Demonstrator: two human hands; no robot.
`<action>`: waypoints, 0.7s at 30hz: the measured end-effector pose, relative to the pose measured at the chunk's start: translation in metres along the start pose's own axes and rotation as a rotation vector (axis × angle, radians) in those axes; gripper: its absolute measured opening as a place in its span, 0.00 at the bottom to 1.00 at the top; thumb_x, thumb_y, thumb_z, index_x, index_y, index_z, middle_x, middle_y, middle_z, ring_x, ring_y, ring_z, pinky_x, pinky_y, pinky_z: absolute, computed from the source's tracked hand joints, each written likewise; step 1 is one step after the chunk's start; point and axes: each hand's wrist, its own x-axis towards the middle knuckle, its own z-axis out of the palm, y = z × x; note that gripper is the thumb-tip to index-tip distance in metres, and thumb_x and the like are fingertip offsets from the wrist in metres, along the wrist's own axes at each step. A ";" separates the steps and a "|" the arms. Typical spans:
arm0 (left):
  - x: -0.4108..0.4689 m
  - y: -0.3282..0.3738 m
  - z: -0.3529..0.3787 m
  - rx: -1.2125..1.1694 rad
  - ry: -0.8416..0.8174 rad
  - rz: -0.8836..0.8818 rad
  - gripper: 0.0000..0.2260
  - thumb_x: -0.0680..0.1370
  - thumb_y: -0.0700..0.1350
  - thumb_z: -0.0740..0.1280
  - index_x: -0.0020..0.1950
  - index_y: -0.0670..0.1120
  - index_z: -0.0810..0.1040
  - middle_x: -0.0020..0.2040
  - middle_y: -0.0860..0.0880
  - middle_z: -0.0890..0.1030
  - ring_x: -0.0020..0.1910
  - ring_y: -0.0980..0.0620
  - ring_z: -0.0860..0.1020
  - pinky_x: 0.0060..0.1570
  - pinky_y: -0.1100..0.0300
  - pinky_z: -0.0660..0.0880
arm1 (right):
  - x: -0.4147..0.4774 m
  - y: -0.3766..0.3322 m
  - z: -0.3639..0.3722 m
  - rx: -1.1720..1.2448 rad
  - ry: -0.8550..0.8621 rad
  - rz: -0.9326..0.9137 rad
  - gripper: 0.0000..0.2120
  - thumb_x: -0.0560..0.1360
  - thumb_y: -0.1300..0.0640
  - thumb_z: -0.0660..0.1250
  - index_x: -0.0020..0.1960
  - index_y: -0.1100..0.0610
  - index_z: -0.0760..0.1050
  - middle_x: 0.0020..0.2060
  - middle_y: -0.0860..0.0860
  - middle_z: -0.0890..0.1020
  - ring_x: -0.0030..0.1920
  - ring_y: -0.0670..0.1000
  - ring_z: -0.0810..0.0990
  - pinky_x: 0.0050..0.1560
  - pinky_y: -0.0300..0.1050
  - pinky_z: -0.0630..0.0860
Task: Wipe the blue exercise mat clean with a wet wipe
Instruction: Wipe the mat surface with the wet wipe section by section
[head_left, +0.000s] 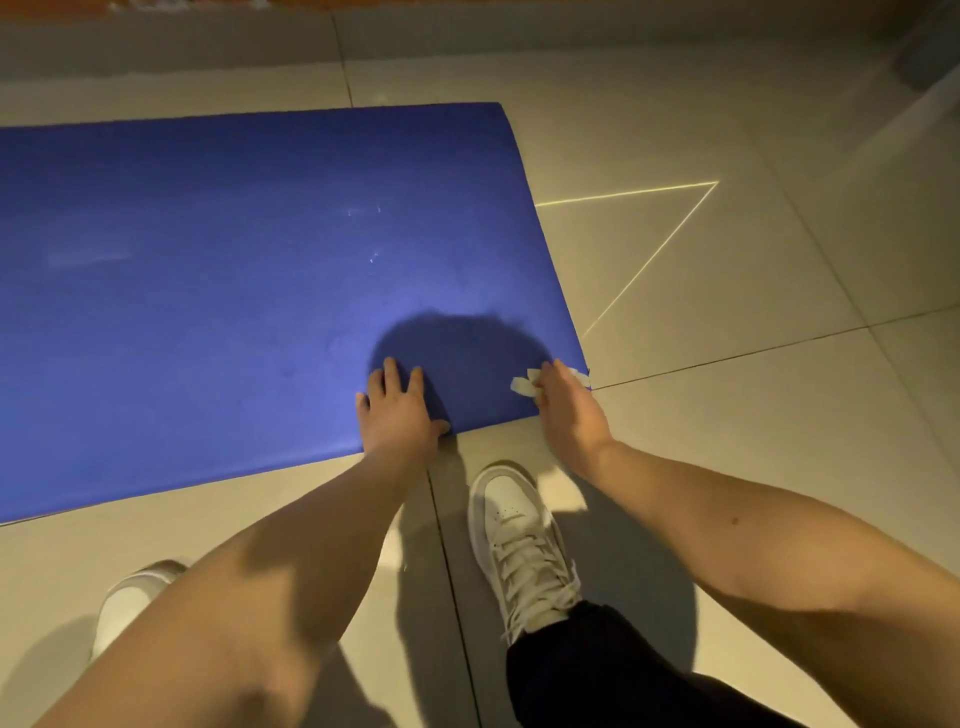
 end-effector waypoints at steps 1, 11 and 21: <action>0.000 0.000 0.001 0.008 0.012 0.003 0.37 0.77 0.61 0.68 0.80 0.51 0.56 0.81 0.43 0.50 0.78 0.39 0.52 0.75 0.45 0.57 | 0.001 0.005 0.004 -0.177 -0.003 -0.061 0.20 0.85 0.54 0.53 0.76 0.55 0.67 0.63 0.65 0.72 0.65 0.62 0.71 0.73 0.52 0.64; 0.008 0.007 -0.011 0.077 -0.047 0.010 0.34 0.74 0.60 0.73 0.74 0.49 0.64 0.74 0.41 0.59 0.71 0.38 0.59 0.63 0.43 0.69 | 0.005 0.010 0.008 -0.417 -0.053 0.021 0.35 0.83 0.37 0.46 0.83 0.58 0.51 0.81 0.60 0.53 0.81 0.64 0.50 0.80 0.58 0.52; 0.014 0.009 -0.022 0.132 -0.096 0.007 0.36 0.70 0.61 0.75 0.71 0.51 0.63 0.66 0.43 0.63 0.66 0.40 0.61 0.42 0.50 0.72 | -0.002 -0.025 0.025 -0.307 -0.177 -0.255 0.32 0.86 0.42 0.48 0.84 0.56 0.45 0.83 0.55 0.44 0.82 0.57 0.38 0.81 0.57 0.41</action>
